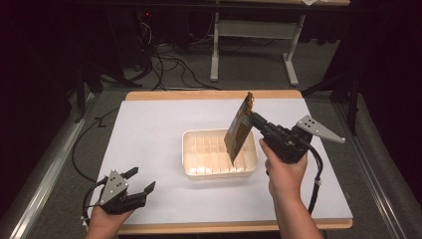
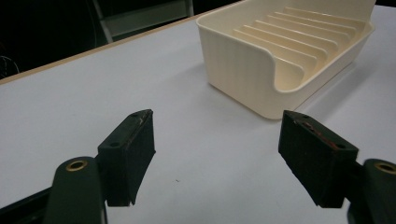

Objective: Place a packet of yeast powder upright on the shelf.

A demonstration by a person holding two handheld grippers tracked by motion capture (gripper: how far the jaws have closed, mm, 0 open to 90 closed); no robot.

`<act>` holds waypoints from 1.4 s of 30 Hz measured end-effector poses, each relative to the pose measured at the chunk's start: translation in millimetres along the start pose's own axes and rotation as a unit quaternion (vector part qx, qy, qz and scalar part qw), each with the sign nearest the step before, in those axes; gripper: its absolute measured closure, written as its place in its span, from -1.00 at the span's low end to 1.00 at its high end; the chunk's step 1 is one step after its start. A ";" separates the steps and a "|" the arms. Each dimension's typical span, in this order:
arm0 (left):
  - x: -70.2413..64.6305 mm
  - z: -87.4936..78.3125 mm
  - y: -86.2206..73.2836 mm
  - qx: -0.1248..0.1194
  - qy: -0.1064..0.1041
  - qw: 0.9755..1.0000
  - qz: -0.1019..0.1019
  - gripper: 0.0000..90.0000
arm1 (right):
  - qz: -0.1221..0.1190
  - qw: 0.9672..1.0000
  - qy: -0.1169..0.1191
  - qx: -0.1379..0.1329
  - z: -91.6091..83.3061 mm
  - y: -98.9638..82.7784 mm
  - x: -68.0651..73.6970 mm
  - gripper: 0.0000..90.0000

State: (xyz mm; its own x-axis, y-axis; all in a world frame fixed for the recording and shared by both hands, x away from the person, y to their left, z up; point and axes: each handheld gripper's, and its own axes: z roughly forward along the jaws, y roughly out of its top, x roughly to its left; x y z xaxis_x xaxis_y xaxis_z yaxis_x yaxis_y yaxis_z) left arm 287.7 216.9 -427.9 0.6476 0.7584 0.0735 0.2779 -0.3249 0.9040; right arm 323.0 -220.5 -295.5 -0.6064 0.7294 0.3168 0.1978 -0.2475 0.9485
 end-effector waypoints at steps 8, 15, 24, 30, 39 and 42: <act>1.0 -1.7 0.4 -0.004 0.002 1.000 -0.002 -0.39 | 0.004 1.000 0.011 0.007 16.5 -7.3 8.1 1.00; 1.8 -2.9 0.5 -0.008 0.002 1.000 -0.003 -0.39 | 0.002 1.000 0.019 0.016 36.2 -14.5 16.2 1.00; 1.5 -3.7 1.1 -0.010 -0.001 1.000 -0.001 -0.39 | 0.003 0.999 0.034 0.030 61.5 -28.3 27.3 1.00; 2.7 -2.5 0.8 -0.010 -0.003 1.000 0.000 -0.39 | 0.003 0.998 0.039 0.039 75.3 -35.8 33.1 1.00; 2.7 -4.1 1.1 -0.013 -0.003 1.000 -0.002 -0.39 | 0.009 0.998 0.035 0.049 95.2 -44.4 34.4 1.00; 2.5 -4.3 1.1 -0.014 -0.004 1.000 -0.003 -0.39 | 0.009 0.998 0.029 0.051 101.3 -47.5 34.2 1.00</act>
State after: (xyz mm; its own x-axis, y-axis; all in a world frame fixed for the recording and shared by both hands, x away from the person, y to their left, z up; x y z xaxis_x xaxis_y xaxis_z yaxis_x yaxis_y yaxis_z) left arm 286.6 220.9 -424.9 0.6520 0.7555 0.0647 0.2621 -0.3046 0.9157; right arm 370.9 -119.2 -329.1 -0.6455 0.6857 0.3363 0.2855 -0.1917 0.9390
